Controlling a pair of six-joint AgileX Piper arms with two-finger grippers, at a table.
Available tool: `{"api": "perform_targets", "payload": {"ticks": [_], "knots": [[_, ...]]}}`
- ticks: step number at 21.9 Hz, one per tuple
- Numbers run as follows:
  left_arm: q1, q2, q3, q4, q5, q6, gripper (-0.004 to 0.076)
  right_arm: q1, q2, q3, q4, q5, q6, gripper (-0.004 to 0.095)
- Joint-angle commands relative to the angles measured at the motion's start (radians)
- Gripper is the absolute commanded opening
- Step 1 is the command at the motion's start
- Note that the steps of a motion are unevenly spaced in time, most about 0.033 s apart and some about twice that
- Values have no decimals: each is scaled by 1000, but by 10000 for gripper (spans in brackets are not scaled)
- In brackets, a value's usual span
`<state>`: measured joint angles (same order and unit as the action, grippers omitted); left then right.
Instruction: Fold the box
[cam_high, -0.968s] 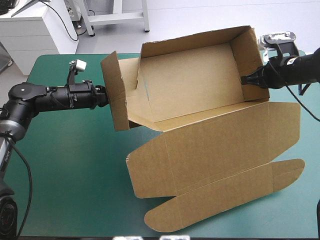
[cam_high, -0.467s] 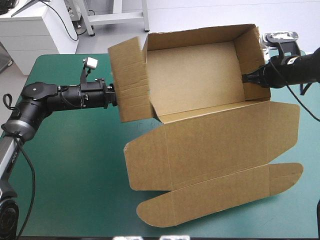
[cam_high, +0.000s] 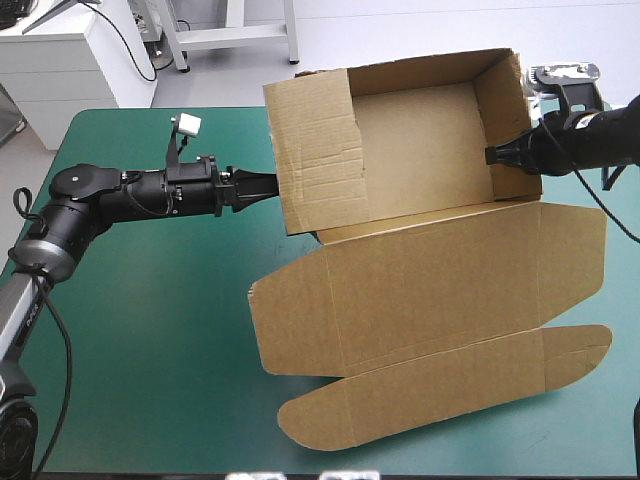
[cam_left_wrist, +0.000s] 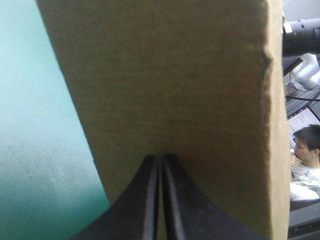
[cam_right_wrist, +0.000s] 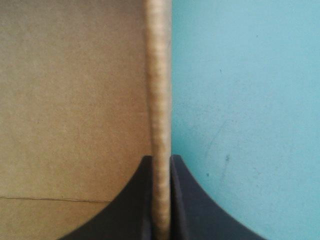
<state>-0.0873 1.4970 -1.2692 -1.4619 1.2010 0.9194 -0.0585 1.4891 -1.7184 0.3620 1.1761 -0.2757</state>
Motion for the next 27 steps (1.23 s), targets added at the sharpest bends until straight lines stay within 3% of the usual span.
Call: {"api": "perform_targets", "payload": {"ticks": [1,3,5,8,10,14,18,27], "knots": [[-25,-40,-25,-117,95,25,66,-4,-41,-26,50,-67,10,-19],[-31,-40,-27,-143,95,47,137,-4,-41,-26,50,-67,10,-19],[-31,-40,-36,-161,95,61,263,-4,-41,-26,52,-72,11,-18],[-31,-40,-38,-178,95,75,510,16,-41,-26,51,-89,20,-18],[-31,-40,-38,-176,95,84,580,55,-41,-26,33,-114,36,-14],[-31,-40,-38,-174,93,82,582,146,-41,-26,-67,-165,109,-15],[-31,-40,-48,-99,14,54,582,185,-41,-26,-105,-176,154,-14],[-78,-40,-206,208,-127,-169,582,255,-41,-26,-204,-202,245,-14]]}}
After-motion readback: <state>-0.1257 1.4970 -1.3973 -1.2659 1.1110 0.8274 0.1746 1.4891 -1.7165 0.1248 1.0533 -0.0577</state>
